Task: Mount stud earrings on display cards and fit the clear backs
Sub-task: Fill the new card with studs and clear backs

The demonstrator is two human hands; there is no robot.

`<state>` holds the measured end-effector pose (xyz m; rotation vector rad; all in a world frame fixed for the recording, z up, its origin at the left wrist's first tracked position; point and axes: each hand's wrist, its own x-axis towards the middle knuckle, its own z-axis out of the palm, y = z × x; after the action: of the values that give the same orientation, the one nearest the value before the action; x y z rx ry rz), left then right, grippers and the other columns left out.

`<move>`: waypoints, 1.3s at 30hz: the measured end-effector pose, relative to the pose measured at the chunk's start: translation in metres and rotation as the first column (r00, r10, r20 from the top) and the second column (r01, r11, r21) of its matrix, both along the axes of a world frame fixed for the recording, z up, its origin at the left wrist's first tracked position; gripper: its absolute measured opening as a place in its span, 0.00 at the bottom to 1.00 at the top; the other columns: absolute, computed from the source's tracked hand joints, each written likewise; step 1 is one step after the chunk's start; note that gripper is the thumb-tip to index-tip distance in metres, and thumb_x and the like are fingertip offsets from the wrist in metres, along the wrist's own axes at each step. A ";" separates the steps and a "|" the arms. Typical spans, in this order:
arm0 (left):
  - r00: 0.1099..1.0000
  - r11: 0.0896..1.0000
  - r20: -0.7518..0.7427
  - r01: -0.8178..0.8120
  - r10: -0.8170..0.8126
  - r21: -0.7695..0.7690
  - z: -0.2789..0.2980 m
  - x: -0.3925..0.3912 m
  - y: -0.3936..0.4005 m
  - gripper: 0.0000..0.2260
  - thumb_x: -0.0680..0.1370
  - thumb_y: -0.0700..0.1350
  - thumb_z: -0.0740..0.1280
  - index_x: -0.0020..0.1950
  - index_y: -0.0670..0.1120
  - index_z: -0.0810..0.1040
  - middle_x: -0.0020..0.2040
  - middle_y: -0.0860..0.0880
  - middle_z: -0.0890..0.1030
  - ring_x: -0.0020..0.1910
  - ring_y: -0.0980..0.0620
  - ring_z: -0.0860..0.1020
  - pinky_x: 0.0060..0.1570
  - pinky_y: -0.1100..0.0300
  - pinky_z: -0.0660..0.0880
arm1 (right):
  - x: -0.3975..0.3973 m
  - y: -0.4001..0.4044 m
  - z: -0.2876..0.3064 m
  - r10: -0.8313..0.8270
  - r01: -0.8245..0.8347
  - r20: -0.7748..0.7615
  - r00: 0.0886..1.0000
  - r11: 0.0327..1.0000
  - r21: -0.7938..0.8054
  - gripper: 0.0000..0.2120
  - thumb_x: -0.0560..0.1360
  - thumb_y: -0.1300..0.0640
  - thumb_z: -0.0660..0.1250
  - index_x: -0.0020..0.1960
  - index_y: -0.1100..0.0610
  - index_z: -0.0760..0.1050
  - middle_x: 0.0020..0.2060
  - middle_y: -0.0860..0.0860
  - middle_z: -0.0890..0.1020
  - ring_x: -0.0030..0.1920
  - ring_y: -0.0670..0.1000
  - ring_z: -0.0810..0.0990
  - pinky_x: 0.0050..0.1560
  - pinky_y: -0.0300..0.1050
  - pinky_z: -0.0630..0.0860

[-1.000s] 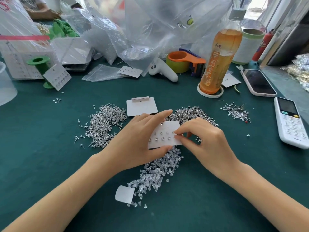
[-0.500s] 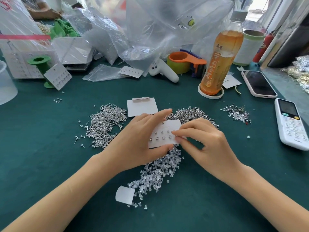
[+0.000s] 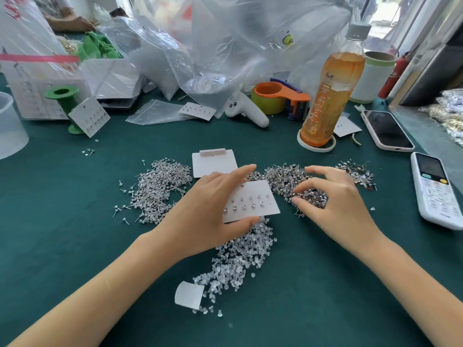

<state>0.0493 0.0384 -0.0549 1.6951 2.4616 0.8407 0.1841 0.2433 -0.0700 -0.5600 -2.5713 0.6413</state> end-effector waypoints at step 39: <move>0.997 0.998 -0.057 0.054 -0.054 0.010 -0.003 0.000 0.001 0.34 0.73 0.61 0.66 0.74 0.54 0.58 0.61 0.55 0.75 0.60 0.56 0.70 0.59 0.66 0.64 | 0.003 -0.035 0.027 0.208 -0.245 -0.152 0.966 0.924 -0.292 0.04 0.72 0.60 0.72 0.39 0.54 0.80 0.31 0.45 0.81 0.34 0.42 0.77 0.38 0.31 0.71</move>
<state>0.0493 0.0397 -0.0577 1.8048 2.4386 0.8142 0.1872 0.2087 -0.0433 -0.3072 -2.4577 1.1367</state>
